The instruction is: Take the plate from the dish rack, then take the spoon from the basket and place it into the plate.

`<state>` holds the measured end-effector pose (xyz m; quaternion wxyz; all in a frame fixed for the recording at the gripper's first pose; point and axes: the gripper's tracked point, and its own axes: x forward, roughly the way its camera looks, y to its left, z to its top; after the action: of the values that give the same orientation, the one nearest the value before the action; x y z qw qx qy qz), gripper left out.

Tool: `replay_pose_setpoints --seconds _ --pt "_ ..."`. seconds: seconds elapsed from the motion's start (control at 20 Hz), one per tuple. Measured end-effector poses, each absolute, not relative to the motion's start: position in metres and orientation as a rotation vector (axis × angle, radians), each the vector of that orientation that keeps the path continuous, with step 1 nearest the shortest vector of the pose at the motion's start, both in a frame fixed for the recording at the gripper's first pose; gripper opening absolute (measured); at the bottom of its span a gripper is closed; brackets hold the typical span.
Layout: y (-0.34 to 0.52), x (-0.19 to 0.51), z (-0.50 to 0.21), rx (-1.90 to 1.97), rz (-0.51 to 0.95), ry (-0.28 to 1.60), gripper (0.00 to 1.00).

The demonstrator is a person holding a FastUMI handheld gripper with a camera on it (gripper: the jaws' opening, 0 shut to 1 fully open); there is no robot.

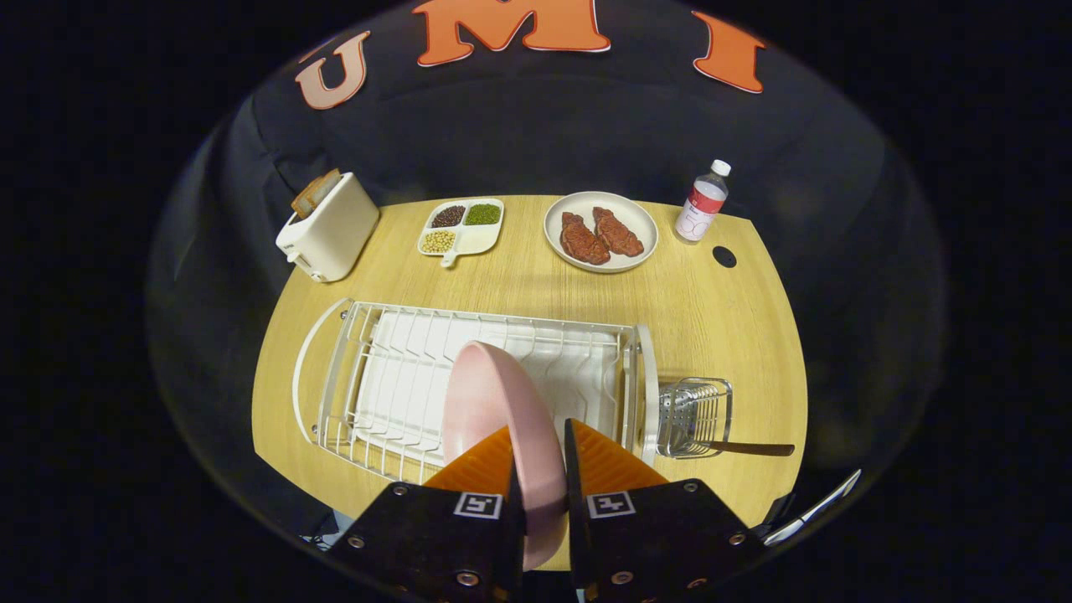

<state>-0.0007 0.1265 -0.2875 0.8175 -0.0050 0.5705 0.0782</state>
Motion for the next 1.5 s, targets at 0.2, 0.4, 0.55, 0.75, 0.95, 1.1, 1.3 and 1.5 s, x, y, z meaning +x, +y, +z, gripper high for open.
replay_pose_setpoints --seconds 0.2,0.4,0.55,0.75,0.95,1.1,1.3,1.5 --pt "0.122 -0.013 -0.270 0.055 0.192 1.183 0.23" --pt "0.109 -0.035 -0.260 0.089 0.204 1.170 0.23" --pt "0.101 -0.055 -0.259 0.129 0.223 1.172 0.23" --pt "0.084 -0.080 -0.266 0.159 0.223 1.181 0.23" --pt "0.067 -0.110 -0.280 0.198 0.200 1.216 0.22" --pt "0.062 -0.132 -0.290 0.243 0.202 1.243 0.22" --pt "0.052 -0.150 -0.308 0.268 0.185 1.267 0.23" --pt "0.051 -0.162 -0.326 0.272 0.176 1.281 0.23"
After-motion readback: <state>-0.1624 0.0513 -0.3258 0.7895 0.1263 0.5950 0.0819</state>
